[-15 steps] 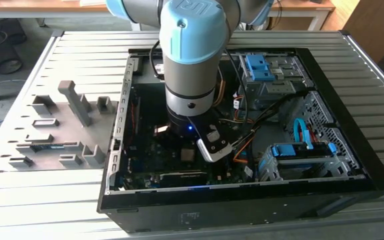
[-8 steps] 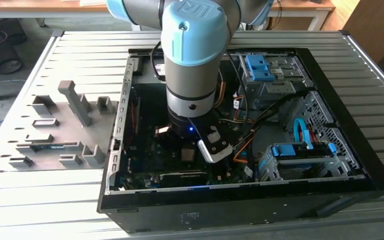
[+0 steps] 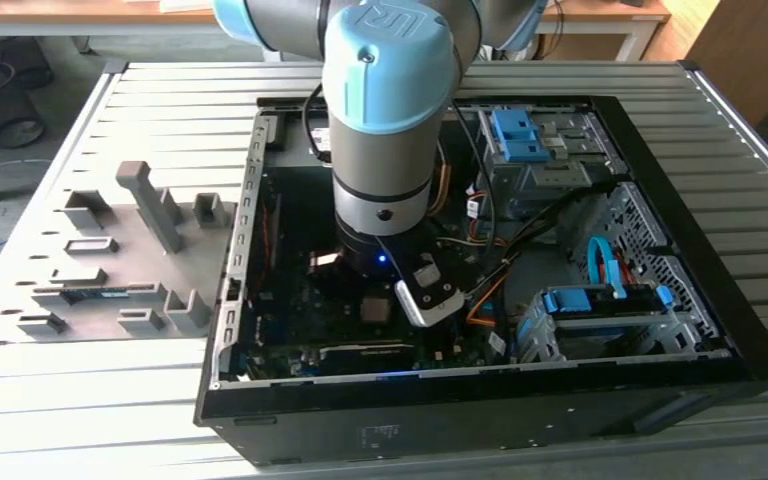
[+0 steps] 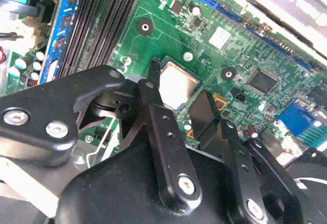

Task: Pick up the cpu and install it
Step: 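Place the cpu into insertion slot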

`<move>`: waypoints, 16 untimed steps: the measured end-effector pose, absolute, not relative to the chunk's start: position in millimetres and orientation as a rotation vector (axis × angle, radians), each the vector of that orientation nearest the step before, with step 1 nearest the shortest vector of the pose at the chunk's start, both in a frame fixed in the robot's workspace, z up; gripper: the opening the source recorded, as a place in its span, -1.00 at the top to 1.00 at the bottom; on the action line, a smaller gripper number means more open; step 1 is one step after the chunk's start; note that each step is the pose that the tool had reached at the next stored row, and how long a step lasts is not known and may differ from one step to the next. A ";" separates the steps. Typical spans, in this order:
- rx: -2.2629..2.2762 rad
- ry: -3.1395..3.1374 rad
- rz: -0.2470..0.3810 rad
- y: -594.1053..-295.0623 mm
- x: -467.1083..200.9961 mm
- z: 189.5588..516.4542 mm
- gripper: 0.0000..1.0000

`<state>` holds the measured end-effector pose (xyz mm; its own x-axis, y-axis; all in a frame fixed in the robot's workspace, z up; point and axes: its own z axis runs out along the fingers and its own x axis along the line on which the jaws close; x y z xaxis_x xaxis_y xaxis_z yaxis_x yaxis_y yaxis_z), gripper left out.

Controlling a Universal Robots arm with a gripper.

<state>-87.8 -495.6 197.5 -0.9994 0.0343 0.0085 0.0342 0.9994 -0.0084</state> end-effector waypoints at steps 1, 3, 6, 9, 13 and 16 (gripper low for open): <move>-0.067 -3.132 0.013 -495.3 -87.9 196.9 0.00; -0.068 -3.132 0.014 -495.2 -88.0 196.5 0.00; -0.068 -3.132 0.013 -494.9 -87.9 194.2 0.00; -0.068 -3.132 0.013 -494.8 -87.9 190.9 0.00; -0.068 -3.132 0.013 -494.8 -88.0 189.6 0.00; -0.068 -3.132 0.014 -494.8 -87.9 189.4 0.00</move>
<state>-87.9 -494.8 189.4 -0.9990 0.0432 0.0086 0.0432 0.9990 -0.0089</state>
